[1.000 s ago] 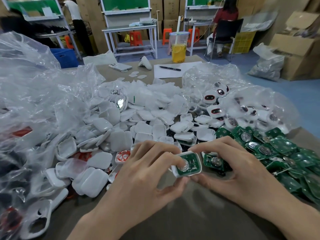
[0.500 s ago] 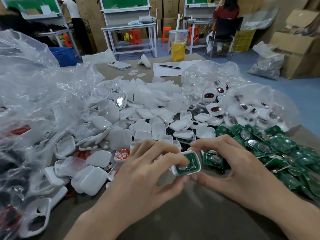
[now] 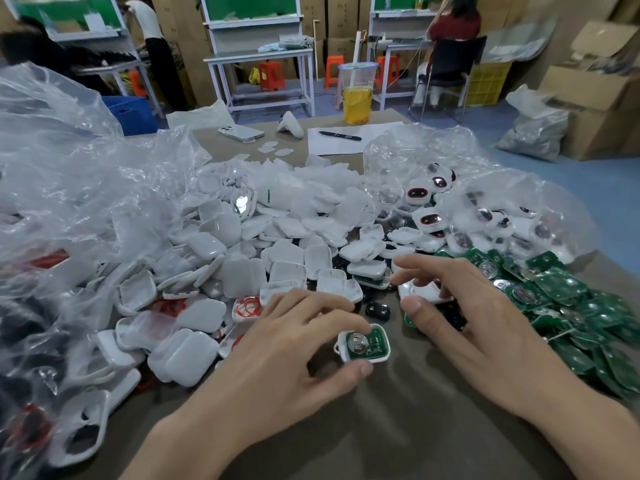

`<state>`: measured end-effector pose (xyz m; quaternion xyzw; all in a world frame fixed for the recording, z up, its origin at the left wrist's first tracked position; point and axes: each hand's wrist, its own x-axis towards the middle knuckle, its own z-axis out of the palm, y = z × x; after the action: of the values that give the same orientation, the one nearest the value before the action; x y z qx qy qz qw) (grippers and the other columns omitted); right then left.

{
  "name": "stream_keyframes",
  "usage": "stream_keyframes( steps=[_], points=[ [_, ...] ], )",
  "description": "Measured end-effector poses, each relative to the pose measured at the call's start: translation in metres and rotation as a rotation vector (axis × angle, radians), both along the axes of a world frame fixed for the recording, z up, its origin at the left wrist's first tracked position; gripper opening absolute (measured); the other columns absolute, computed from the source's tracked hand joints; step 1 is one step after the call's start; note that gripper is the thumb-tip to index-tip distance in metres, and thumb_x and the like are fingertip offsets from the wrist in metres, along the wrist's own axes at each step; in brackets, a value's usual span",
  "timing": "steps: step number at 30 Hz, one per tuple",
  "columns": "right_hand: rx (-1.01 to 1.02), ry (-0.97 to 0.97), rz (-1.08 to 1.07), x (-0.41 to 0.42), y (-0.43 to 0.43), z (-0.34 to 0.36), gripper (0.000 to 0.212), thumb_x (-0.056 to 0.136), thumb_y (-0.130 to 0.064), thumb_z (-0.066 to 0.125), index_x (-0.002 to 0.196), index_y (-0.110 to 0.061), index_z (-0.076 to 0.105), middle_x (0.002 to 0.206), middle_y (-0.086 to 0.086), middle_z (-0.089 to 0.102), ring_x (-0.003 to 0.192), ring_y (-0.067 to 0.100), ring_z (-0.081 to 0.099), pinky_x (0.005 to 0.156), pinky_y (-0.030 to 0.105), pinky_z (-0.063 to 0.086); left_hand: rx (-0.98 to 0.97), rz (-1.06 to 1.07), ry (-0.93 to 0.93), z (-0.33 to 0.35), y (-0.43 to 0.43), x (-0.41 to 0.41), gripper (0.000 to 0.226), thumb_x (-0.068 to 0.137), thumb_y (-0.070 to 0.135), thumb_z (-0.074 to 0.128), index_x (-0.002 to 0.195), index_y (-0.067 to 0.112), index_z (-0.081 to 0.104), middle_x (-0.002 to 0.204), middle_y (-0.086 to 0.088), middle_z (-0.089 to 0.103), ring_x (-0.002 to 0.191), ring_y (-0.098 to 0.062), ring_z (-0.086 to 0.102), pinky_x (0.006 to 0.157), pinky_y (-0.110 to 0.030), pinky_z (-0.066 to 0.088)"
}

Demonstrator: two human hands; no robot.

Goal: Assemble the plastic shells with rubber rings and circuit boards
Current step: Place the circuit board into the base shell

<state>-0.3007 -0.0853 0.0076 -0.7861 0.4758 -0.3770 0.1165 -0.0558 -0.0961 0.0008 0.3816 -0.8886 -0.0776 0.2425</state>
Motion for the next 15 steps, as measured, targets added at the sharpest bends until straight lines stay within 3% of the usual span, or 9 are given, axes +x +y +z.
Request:
stream_keyframes(
  steps=[5, 10, 15],
  points=[
    [0.013, -0.080, -0.017, 0.006, -0.008, 0.013, 0.036, 0.101, -0.050, 0.044, 0.137, -0.048, 0.045, 0.121, -0.030, 0.058, 0.115, -0.001, 0.052, 0.079, 0.002, 0.041, -0.105, 0.120, 0.158, 0.006, -0.006, 0.013, 0.026, 0.098, 0.044, 0.053, 0.114, 0.030, 0.067, 0.113, 0.021, 0.062, 0.108, -0.006, 0.055, 0.091, -0.036, 0.045],
    [0.049, 0.010, 0.025, 0.024, -0.032, 0.028, 0.031, 0.100, -0.045, 0.045, 0.131, -0.045, 0.052, 0.110, -0.027, 0.063, 0.107, -0.003, 0.054, 0.080, 0.003, 0.037, -0.278, 0.113, 0.053, 0.002, -0.014, 0.032, 0.022, 0.099, 0.028, 0.054, 0.108, 0.019, 0.072, 0.103, 0.012, 0.066, 0.094, -0.014, 0.057, 0.083, -0.038, 0.046],
    [0.112, 0.173, 0.119, 0.023, -0.045, 0.029, 0.024, 0.098, -0.053, 0.046, 0.117, -0.048, 0.061, 0.098, -0.030, 0.061, 0.099, -0.003, 0.057, 0.079, 0.009, 0.041, -0.264, 0.081, 0.024, 0.002, -0.019, 0.032, 0.021, 0.100, 0.027, 0.053, 0.107, 0.019, 0.071, 0.100, 0.012, 0.066, 0.091, -0.014, 0.057, 0.086, -0.034, 0.043]
  ],
)
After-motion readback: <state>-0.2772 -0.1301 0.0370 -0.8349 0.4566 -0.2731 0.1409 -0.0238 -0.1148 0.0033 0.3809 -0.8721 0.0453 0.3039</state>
